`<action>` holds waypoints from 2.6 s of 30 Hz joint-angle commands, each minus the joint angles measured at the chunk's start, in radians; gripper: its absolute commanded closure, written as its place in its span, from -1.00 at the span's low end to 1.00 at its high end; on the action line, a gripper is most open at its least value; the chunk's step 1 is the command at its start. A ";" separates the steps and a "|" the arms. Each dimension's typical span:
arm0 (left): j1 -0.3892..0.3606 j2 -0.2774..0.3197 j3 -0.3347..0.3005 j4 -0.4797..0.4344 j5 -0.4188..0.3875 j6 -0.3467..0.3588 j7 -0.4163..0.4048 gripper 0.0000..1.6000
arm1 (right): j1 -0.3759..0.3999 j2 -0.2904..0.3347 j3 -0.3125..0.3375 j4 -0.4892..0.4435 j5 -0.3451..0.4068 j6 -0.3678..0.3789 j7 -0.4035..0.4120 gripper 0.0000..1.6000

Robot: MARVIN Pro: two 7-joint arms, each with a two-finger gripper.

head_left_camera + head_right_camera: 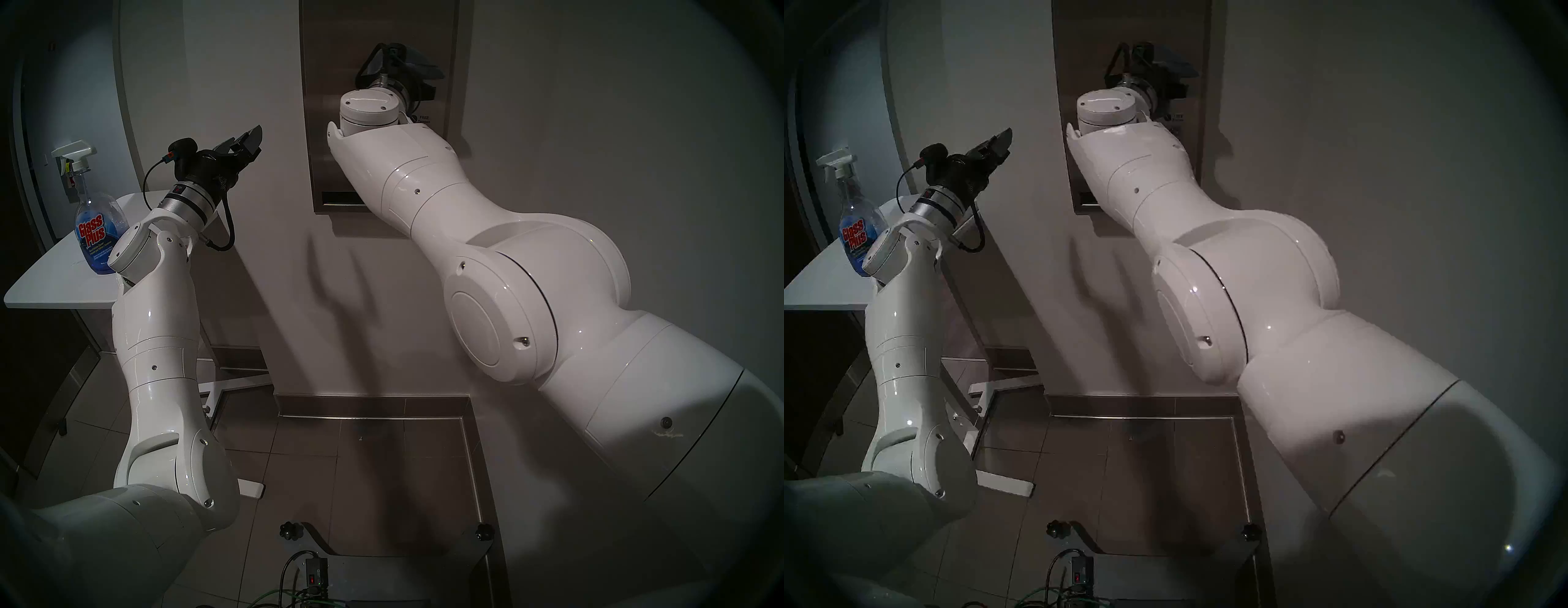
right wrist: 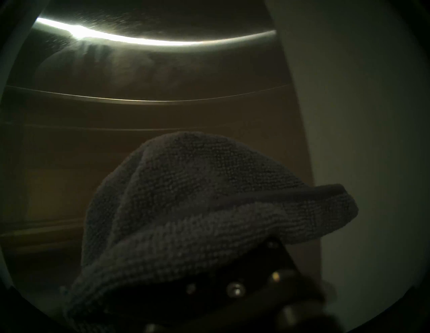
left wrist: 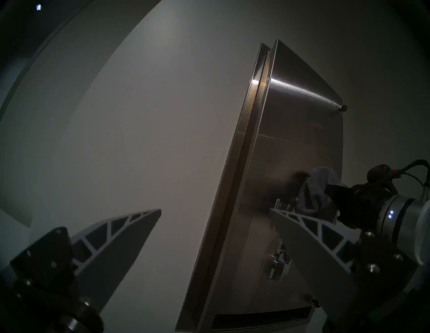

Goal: Pick up the cloth and wipe the surface

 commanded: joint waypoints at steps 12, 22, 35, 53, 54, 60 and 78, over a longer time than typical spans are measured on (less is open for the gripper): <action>-0.052 0.008 0.007 -0.025 -0.010 -0.004 0.008 -1.00 | -0.069 0.096 0.001 -0.097 -0.055 0.006 -0.093 1.00; -0.041 0.012 0.004 -0.040 -0.007 -0.004 0.014 -1.00 | -0.105 0.063 -0.029 -0.152 -0.050 0.017 -0.073 1.00; -0.027 0.007 0.004 -0.058 -0.009 -0.005 0.012 -1.00 | -0.136 0.063 -0.040 -0.276 -0.036 0.031 -0.065 1.00; -0.060 0.044 0.046 -0.018 0.010 -0.012 0.002 -1.00 | -0.243 0.088 -0.096 -0.479 -0.044 0.042 -0.016 1.00; -0.060 0.045 0.048 -0.016 0.010 -0.011 0.002 -1.00 | -0.249 0.089 -0.097 -0.488 -0.042 0.042 -0.014 1.00; -0.068 0.050 0.063 -0.004 0.011 -0.012 0.001 -1.00 | -0.293 0.111 -0.100 -0.555 -0.044 0.049 -0.018 1.00; -0.071 0.051 0.108 0.023 0.009 -0.012 -0.003 -1.00 | -0.449 0.157 -0.104 -0.753 -0.042 0.109 -0.051 1.00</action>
